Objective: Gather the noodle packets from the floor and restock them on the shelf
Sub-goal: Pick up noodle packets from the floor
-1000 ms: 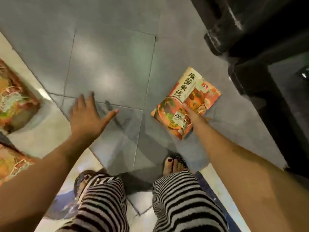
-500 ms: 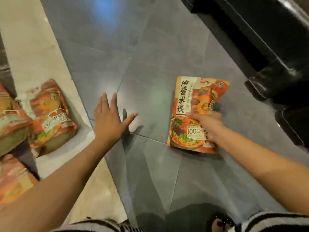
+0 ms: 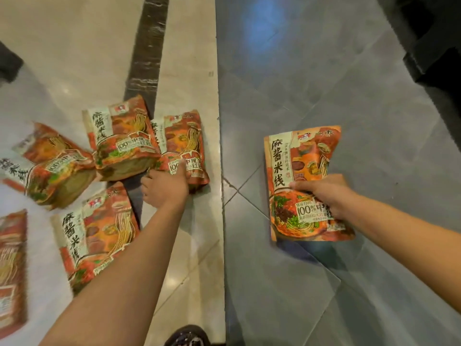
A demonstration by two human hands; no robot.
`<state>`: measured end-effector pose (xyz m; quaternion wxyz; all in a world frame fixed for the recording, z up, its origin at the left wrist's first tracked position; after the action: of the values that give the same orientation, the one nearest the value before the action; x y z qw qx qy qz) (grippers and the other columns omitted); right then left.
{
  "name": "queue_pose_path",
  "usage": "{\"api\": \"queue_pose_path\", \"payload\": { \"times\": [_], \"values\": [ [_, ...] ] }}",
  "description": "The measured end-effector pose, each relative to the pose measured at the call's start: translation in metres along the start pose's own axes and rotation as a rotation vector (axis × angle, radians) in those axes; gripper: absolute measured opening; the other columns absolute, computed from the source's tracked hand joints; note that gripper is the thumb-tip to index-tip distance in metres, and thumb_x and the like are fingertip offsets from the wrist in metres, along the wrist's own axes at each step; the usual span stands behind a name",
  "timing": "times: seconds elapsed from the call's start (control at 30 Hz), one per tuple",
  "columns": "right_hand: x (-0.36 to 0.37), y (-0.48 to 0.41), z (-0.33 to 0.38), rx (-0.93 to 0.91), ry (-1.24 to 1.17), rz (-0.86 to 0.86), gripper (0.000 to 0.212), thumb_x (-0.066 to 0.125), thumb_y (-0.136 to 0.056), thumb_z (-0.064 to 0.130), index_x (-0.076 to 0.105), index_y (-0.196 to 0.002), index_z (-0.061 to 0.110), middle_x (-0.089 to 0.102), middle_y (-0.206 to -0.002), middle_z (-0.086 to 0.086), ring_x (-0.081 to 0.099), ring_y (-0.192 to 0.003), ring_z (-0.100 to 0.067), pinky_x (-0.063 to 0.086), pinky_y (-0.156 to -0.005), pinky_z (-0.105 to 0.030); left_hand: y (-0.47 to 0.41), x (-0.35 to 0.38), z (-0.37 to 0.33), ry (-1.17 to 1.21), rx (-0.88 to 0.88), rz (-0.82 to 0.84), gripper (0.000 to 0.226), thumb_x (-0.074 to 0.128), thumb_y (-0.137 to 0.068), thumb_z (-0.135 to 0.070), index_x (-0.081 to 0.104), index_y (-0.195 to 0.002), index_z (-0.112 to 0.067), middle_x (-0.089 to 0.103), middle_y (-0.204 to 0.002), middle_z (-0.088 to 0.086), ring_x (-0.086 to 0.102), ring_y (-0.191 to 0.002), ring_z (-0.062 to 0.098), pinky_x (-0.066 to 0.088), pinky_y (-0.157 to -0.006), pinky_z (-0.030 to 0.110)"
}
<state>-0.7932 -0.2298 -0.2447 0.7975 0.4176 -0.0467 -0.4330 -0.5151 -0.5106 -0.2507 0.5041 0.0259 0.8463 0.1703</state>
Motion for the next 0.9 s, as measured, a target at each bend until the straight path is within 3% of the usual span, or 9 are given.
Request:
{"api": "queue_pose_path", "payload": {
  "times": [0.13,0.27,0.33,0.43,0.53,0.63,0.77,0.9],
  "values": [
    [-0.005,-0.009,-0.022,0.033,-0.038,-0.036,0.046,0.091,-0.060,0.009,0.070,-0.100,0.006,0.075,-0.089,-0.015,0.073,-0.074,-0.032,0.060,-0.074,-0.048,-0.015,0.001,0.007,0.028,-0.174,0.107,0.124,0.066,-0.059,-0.086,0.032,-0.145,-0.003,0.032,-0.151,0.023,0.028,-0.141,0.039,0.020,-0.114,0.049],
    [-0.018,-0.005,-0.036,0.086,-0.146,-0.071,0.041,0.088,-0.065,0.007,0.067,-0.101,0.005,0.073,-0.091,-0.017,0.071,-0.069,-0.028,0.056,-0.058,-0.035,-0.035,0.017,0.011,0.140,-0.200,0.282,0.150,0.077,-0.035,-0.085,0.024,-0.150,-0.004,0.037,-0.152,0.017,0.036,-0.139,0.039,0.031,-0.114,0.053],
    [-0.023,-0.005,-0.037,0.080,-0.151,-0.075,0.043,0.088,-0.065,0.008,0.067,-0.102,0.005,0.073,-0.092,-0.017,0.071,-0.071,-0.029,0.056,-0.059,-0.036,-0.032,0.023,0.003,0.290,-0.147,0.329,0.131,0.089,-0.043,-0.069,0.037,-0.145,-0.006,0.050,-0.144,0.011,0.049,-0.130,0.033,0.042,-0.108,0.046],
    [-0.022,-0.007,-0.037,0.075,-0.154,-0.042,0.047,0.089,-0.064,0.008,0.067,-0.106,0.005,0.074,-0.091,-0.017,0.072,-0.069,-0.030,0.058,-0.058,-0.036,-0.013,0.033,-0.010,0.494,-0.126,0.397,0.081,0.094,-0.055,-0.047,0.059,-0.120,-0.014,0.069,-0.117,0.006,0.068,-0.100,0.025,0.058,-0.089,0.042],
    [-0.025,-0.007,-0.039,0.061,-0.172,-0.001,0.049,0.088,-0.064,0.009,0.066,-0.108,0.006,0.074,-0.091,-0.016,0.073,-0.067,-0.030,0.058,-0.057,-0.035,0.017,0.049,-0.020,0.639,-0.145,0.584,0.065,0.093,-0.061,-0.037,0.064,-0.115,-0.016,0.075,-0.105,0.005,0.075,-0.086,0.024,0.062,-0.071,0.040],
    [-0.036,-0.008,-0.047,0.075,-0.250,0.054,0.056,0.088,-0.059,0.013,0.066,-0.110,0.007,0.075,-0.092,-0.017,0.074,-0.069,-0.031,0.058,-0.058,-0.036,0.053,0.056,-0.032,0.617,-0.080,0.721,0.047,0.087,-0.071,-0.030,0.068,-0.110,-0.012,0.077,-0.096,0.006,0.076,-0.081,0.023,0.062,-0.068,0.043],
    [-0.063,-0.017,-0.066,0.138,-0.389,0.079,0.068,0.084,-0.054,0.021,0.064,-0.118,0.009,0.074,-0.097,-0.018,0.073,-0.075,-0.032,0.059,-0.063,-0.041,0.100,0.077,-0.055,0.591,-0.029,0.947,0.044,0.080,-0.074,-0.027,0.068,-0.112,-0.009,0.076,-0.101,0.010,0.075,-0.086,0.025,0.062,-0.073,0.039],
    [-0.089,0.000,-0.082,0.221,-0.546,0.063,0.042,0.076,-0.072,0.020,0.065,-0.112,0.011,0.075,-0.082,-0.014,0.073,-0.063,-0.028,0.060,-0.052,-0.042,0.135,0.079,-0.079,0.521,0.029,1.058,0.065,0.087,-0.063,-0.032,0.066,-0.120,-0.010,0.074,-0.111,0.013,0.072,-0.099,0.029,0.058,-0.088,0.044]
  ]
}}
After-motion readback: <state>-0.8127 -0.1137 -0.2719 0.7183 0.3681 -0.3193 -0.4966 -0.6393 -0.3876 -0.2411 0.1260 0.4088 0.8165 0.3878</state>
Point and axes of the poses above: each hand's wrist, its own y-axis away from the middle knuckle, its own x-axis out of the palm, z = x × y, the point moved 9 cm from there along -y, towards the middle knuckle
